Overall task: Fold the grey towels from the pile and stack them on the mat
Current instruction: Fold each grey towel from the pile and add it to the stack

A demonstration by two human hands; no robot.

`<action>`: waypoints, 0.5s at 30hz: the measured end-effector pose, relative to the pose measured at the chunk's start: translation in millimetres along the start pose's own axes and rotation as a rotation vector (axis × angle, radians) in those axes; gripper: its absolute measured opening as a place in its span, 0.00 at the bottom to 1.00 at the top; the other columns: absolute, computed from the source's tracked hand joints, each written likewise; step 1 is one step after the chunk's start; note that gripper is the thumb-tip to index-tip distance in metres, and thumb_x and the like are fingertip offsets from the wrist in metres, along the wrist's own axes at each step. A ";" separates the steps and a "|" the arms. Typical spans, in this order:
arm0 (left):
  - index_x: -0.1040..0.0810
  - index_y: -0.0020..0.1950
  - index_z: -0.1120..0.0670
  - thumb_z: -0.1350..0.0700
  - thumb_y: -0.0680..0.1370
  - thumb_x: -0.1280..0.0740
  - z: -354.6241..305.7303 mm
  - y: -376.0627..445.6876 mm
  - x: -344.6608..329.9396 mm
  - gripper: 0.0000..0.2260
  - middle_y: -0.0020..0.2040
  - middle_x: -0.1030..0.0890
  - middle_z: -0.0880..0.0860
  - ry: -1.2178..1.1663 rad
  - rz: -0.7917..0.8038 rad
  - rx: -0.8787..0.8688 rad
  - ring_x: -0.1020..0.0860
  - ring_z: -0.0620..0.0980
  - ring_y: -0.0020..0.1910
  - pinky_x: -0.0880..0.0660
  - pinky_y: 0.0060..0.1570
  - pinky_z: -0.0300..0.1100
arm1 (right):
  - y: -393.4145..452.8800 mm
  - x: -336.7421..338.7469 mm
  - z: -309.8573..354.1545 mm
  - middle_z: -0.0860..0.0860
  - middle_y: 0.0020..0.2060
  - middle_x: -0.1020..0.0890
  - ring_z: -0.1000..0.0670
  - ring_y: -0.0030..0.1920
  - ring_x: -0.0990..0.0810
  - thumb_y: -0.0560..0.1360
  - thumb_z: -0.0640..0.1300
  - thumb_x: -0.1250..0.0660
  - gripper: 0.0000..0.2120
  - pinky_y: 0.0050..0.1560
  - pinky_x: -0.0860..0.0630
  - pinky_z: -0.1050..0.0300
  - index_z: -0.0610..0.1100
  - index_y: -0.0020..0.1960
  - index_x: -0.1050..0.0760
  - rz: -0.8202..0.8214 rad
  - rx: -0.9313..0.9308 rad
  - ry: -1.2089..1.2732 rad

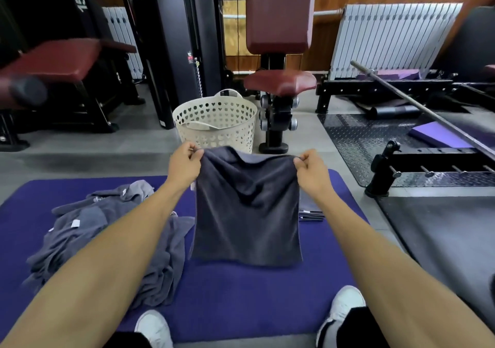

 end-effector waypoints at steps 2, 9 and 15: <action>0.26 0.51 0.57 0.57 0.82 0.37 -11.4 11.0 5.5 0.04 0.47 0.21 0.53 -0.066 -0.015 -0.035 0.24 0.51 0.44 0.27 0.42 0.39 | 8.3 3.9 12.7 0.53 0.36 0.27 0.52 0.37 0.29 0.82 0.43 0.41 0.04 0.35 0.33 0.60 0.44 0.49 0.32 -0.043 0.049 0.043; 0.27 0.51 0.59 0.57 0.82 0.38 34.5 -20.8 -7.6 0.05 0.42 0.24 0.50 -0.041 0.075 -0.017 0.27 0.50 0.40 0.31 0.37 0.40 | -20.0 -18.3 -14.8 0.51 0.36 0.28 0.50 0.37 0.30 0.83 0.42 0.42 0.05 0.35 0.33 0.59 0.42 0.49 0.34 0.022 0.014 0.081; 0.29 0.48 0.56 0.58 0.82 0.38 139.7 -121.0 -28.8 0.04 0.41 0.23 0.54 0.116 0.247 0.102 0.25 0.56 0.42 0.34 0.41 0.44 | -121.9 -39.0 -110.4 0.49 0.36 0.28 0.48 0.37 0.32 0.83 0.41 0.43 0.07 0.32 0.35 0.62 0.38 0.49 0.33 0.092 -0.170 0.016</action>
Point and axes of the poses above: each hand's wrist, its own y-axis towards the middle knuckle, its own x-axis out of the back of the hand, z = x × y, the point moved 6 cm from there along y, towards the middle knuckle
